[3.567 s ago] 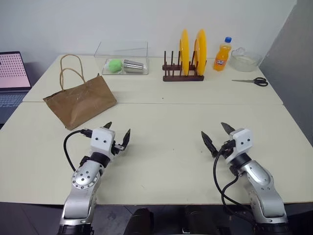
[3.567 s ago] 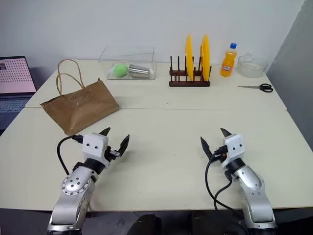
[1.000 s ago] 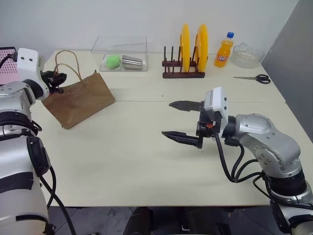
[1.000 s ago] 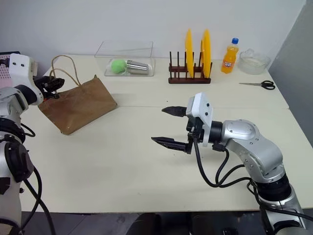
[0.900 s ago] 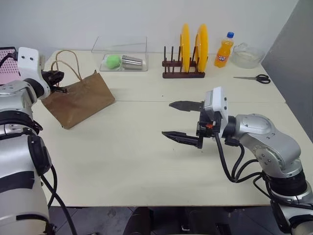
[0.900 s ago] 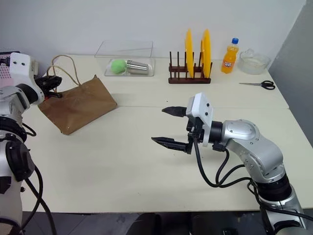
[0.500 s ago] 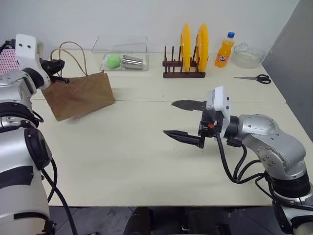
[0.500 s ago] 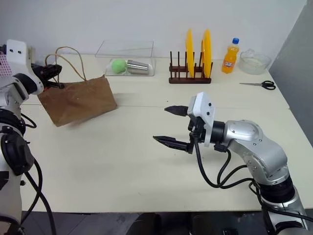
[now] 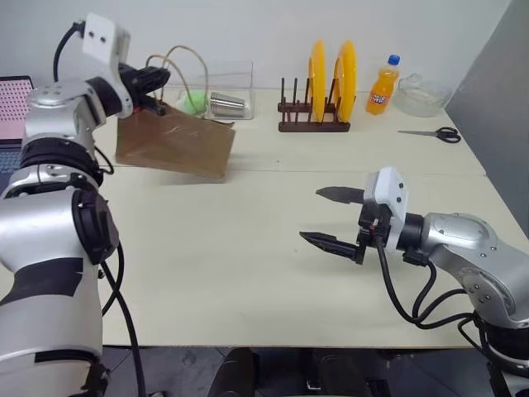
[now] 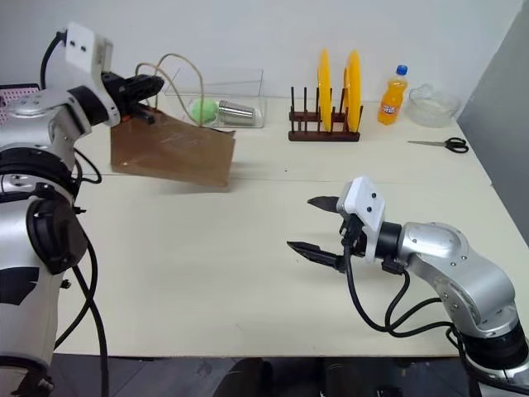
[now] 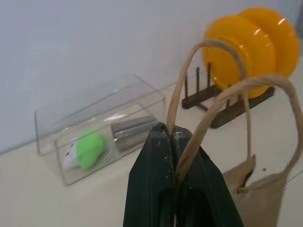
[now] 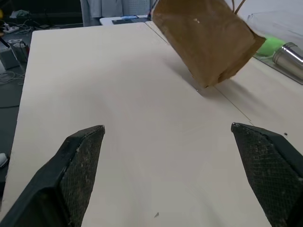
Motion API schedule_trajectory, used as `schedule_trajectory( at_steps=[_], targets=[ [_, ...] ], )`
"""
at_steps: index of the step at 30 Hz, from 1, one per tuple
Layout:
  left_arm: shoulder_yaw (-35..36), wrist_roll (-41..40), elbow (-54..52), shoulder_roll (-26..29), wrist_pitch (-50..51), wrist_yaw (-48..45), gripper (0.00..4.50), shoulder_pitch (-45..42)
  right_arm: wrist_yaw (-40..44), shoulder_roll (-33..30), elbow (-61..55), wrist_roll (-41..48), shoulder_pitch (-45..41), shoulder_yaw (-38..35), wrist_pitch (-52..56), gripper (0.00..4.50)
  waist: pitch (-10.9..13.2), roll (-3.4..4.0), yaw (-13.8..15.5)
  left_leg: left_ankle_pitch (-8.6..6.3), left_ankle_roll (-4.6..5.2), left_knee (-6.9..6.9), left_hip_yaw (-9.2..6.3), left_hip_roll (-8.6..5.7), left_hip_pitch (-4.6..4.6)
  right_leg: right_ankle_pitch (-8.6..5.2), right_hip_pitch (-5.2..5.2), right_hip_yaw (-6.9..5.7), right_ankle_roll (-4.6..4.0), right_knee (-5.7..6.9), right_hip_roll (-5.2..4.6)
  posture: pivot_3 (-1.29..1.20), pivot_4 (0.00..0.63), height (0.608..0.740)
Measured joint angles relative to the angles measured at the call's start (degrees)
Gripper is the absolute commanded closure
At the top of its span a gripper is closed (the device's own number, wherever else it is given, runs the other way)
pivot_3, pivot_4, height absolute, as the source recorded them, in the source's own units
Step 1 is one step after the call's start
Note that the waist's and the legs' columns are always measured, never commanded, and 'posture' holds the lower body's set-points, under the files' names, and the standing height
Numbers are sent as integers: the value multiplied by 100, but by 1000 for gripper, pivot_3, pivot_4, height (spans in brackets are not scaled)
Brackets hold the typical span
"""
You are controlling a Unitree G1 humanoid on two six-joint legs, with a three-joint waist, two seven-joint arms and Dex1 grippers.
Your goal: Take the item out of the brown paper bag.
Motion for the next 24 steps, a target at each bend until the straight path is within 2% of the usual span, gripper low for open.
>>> schedule_trajectory(
  at_steps=[12, 24],
  targets=[
    [77, -202, -4, -1247, 5, 50, 4474, -217, -681, -154, -493, 1, 1019, -506, 288, 0, 4, -7, -10, 1, 1, 16, 7, -2, 18, -2, -3, 11, 4, 59, -1, 0, 150, 740],
    [133, -249, -3, -2000, 33, 79, 4474, -220, -1215, -116, -932, 307, 1448, -949, 503, 0, 5, -8, -14, 1, 1, 17, 16, -3, 24, -10, -3, 22, 16, 67, 2, 0, 150, 740]
  ],
)
